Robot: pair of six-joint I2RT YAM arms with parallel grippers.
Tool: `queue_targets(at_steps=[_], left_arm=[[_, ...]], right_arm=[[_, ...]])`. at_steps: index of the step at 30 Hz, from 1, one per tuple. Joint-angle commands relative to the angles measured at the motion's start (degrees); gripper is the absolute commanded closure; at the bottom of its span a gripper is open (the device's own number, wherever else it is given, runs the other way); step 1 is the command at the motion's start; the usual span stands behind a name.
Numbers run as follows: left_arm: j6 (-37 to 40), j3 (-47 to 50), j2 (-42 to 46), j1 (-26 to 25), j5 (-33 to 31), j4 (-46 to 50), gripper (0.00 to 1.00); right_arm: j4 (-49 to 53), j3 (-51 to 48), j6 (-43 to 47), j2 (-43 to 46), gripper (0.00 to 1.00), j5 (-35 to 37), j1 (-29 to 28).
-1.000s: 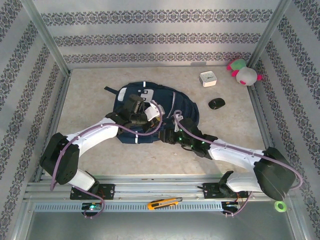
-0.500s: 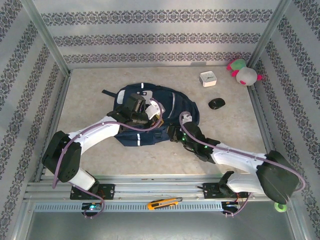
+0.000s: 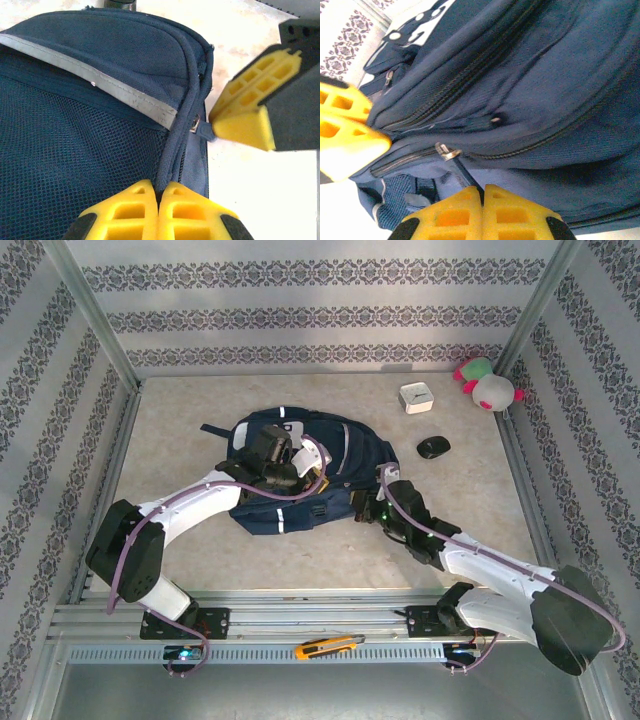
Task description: Pack the student bag
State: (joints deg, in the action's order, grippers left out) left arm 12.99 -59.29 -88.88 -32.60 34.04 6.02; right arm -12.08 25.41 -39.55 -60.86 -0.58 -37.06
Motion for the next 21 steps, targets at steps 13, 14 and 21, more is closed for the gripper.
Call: queue_targets(at_steps=[13, 14, 21], left_arm=[[-4.02, -0.60, 1.40, 0.13, 1.82, 2.84, 1.00], [-4.58, -0.57, 1.55, 0.16, 1.82, 2.77, 1.00], [-6.03, -0.77, 1.74, 0.13, 2.58, 1.72, 1.00]], right_arm=[[6.75, 0.02, 7.30, 5.31, 0.65, -2.92, 0.14], [6.99, -0.32, 7.16, 5.98, 0.62, -0.43, -2.34], [4.70, 1.25, 7.04, 0.29, 0.56, 9.24, -9.70]])
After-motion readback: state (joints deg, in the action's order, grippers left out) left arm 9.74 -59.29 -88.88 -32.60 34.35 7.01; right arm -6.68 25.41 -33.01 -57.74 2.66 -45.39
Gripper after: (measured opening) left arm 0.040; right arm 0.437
